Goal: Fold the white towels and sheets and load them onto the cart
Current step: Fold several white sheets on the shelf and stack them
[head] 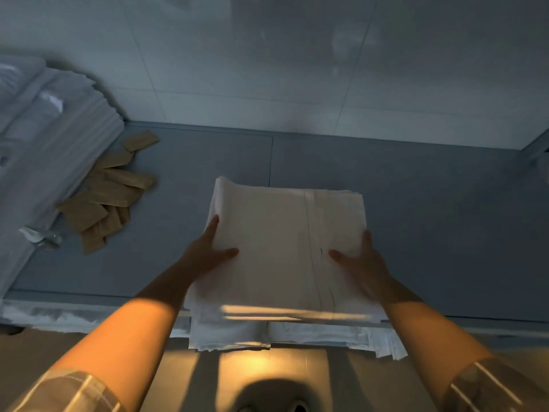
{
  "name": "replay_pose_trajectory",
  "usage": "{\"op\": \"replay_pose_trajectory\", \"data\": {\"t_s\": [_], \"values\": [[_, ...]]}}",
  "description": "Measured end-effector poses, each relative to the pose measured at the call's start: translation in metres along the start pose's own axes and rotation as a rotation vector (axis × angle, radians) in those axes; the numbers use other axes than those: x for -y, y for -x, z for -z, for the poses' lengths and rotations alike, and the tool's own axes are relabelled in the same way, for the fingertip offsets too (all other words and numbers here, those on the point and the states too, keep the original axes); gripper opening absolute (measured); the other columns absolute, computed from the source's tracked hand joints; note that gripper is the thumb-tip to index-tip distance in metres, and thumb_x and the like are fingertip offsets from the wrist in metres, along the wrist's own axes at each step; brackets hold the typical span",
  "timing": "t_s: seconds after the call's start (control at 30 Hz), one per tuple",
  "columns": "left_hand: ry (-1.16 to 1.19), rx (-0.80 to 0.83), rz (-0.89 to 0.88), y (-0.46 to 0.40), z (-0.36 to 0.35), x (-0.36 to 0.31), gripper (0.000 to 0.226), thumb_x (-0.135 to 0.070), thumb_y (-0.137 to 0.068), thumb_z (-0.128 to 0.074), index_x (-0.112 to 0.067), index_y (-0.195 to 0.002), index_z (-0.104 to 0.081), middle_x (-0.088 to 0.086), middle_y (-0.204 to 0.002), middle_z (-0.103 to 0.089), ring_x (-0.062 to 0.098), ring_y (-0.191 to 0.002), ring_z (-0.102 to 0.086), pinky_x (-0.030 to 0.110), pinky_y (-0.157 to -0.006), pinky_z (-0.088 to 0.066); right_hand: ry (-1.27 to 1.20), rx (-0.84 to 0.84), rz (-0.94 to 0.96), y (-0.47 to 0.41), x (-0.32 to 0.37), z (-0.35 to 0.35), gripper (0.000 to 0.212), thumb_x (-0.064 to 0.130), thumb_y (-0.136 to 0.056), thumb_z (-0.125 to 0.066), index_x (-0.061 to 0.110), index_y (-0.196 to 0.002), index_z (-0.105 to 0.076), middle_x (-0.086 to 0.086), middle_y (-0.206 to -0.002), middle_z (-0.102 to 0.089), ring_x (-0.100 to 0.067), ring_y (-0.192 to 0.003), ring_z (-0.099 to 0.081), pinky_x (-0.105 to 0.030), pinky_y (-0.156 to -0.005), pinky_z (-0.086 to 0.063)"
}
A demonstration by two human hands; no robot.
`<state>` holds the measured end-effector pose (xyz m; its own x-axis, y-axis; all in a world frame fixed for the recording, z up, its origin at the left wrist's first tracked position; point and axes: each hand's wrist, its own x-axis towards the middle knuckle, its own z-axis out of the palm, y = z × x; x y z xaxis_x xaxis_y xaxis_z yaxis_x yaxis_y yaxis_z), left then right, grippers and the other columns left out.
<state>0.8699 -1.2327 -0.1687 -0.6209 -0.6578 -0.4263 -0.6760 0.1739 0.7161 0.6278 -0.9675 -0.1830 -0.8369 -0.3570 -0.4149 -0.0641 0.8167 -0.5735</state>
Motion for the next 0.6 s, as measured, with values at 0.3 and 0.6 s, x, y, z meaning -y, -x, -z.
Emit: {"op": "replay_pose_trajectory", "data": {"t_s": [0.3, 0.6], "values": [[0.27, 0.195, 0.026, 0.011, 0.008, 0.003, 0.128, -0.035, -0.048, -0.085, -0.037, -0.151, -0.01, 0.003, -0.148, -0.039, 0.024, -0.125, -0.048, 0.041, -0.105, -0.041, -0.015, 0.137, 0.122, -0.007, -0.015, 0.02, 0.125, 0.056, -0.062, -0.081, 0.016, -0.153, -0.006, -0.005, -0.157, -0.021, -0.025, -0.143, -0.024, -0.045, -0.116, -0.022], [0.303, 0.047, -0.122, 0.035, -0.012, 0.003, 0.113, -0.031, -0.057, -0.08, -0.037, -0.151, -0.017, -0.002, -0.135, -0.048, 0.019, -0.116, -0.054, 0.032, -0.091, -0.046, -0.04, -0.008, 0.259, 0.019, -0.033, 0.019, 0.107, 0.042, -0.073, -0.078, 0.021, -0.153, -0.01, -0.003, -0.156, -0.024, -0.026, -0.14, -0.029, -0.034, -0.109, -0.025]]}}
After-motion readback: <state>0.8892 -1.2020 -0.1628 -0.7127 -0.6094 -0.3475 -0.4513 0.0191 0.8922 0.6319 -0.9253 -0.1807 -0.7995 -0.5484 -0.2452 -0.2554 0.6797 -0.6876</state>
